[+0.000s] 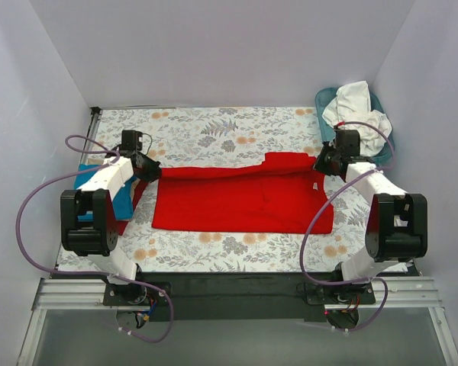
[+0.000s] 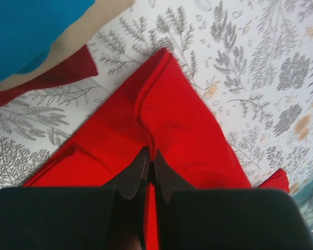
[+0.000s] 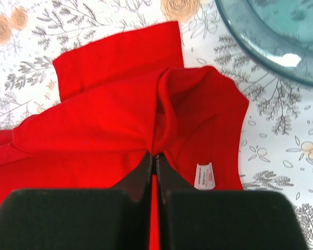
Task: Fold and stack the t-shirts
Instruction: Fold the tshirt
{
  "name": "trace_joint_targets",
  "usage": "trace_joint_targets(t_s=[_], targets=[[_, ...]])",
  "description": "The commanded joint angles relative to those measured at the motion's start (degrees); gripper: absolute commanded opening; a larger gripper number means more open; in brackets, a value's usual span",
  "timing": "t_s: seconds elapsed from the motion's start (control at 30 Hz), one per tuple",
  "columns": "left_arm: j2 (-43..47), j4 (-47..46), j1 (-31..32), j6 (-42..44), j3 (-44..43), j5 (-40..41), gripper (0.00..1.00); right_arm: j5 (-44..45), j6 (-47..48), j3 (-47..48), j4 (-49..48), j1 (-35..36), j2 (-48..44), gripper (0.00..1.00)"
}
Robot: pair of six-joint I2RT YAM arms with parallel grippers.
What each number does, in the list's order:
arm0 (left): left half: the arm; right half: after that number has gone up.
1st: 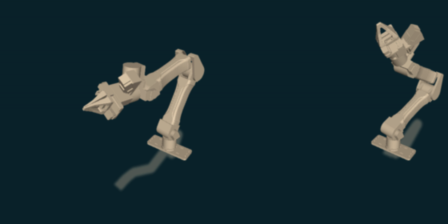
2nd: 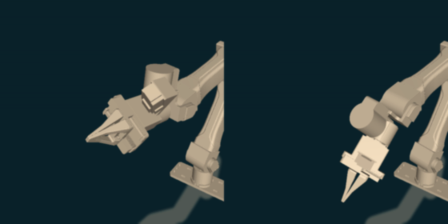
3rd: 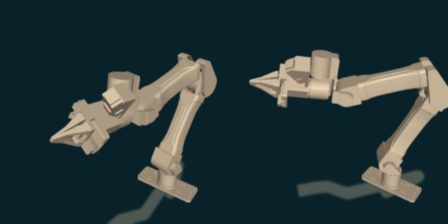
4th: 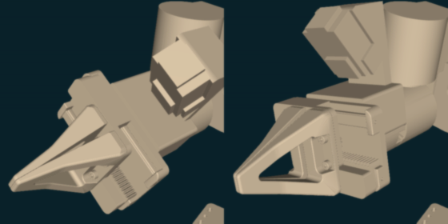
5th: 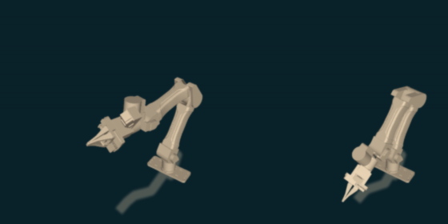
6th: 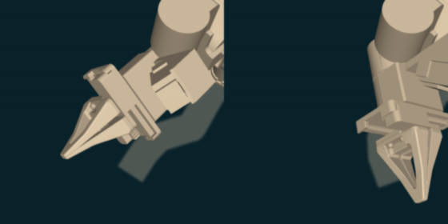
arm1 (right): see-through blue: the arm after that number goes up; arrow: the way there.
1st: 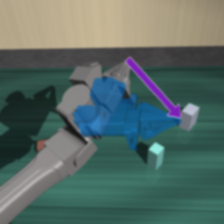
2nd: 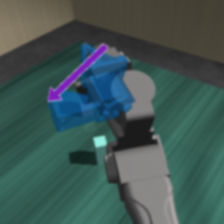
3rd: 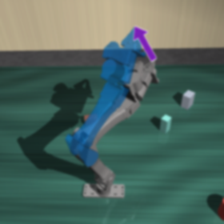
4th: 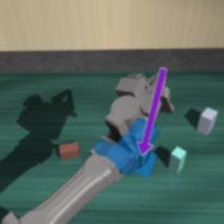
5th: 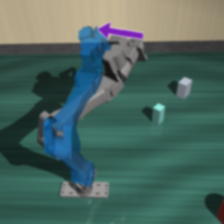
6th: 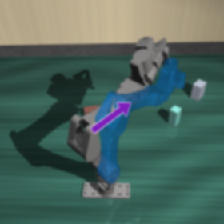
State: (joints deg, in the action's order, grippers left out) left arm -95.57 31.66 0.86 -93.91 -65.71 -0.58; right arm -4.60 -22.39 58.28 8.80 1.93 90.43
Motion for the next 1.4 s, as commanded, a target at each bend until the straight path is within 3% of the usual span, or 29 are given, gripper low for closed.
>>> trace_joint_targets(t_s=[0.0,0.53,0.6,0.63,0.73,0.83,1.1,1.37], targets=[[4.7,-0.8,-0.3,-0.3,3.0,-1.5,0.0,-0.1,-0.6,-1.9,-2.1,-0.4,-3.2,0.01],[9.5,-2.7,-0.3,1.2,11.9,-2.3,0.0,-0.9,-1.4,-11.2,-4.6,-0.4,-8.9,0.01],[10.1,-3.1,-0.3,1.6,12.4,-2.8,0.09,-1.6,-1.3,-11.7,-4.5,-0.5,-9.2,0.03],[10.7,-3.1,-0.3,1.8,12.7,-2.7,0.17,-2.1,-1.4,-11.8,-4.5,-0.4,-9.8,0.17],[13.3,-3.0,-0.5,2.8,11.9,-2.3,0.32,-5.0,-1.2,-12.1,-4.4,-0.4,-11.8,0.38],[14.3,-1.6,-0.6,2.9,9.3,-2.0,0.37,-6.6,-0.8,-11.4,-3.2,1.0,-13.0,0.45],[7.8,0.3,-0.3,1.8,2.3,-1.5,0.32,-2.3,0.5,-6.0,-0.9,10.5,-8.8,0.46],[-3.7,2.3,2.1,0.7,-5.2,1.5,0.24,3.5,2.4,7.3,3.2,22.3,4.9,0.47]])
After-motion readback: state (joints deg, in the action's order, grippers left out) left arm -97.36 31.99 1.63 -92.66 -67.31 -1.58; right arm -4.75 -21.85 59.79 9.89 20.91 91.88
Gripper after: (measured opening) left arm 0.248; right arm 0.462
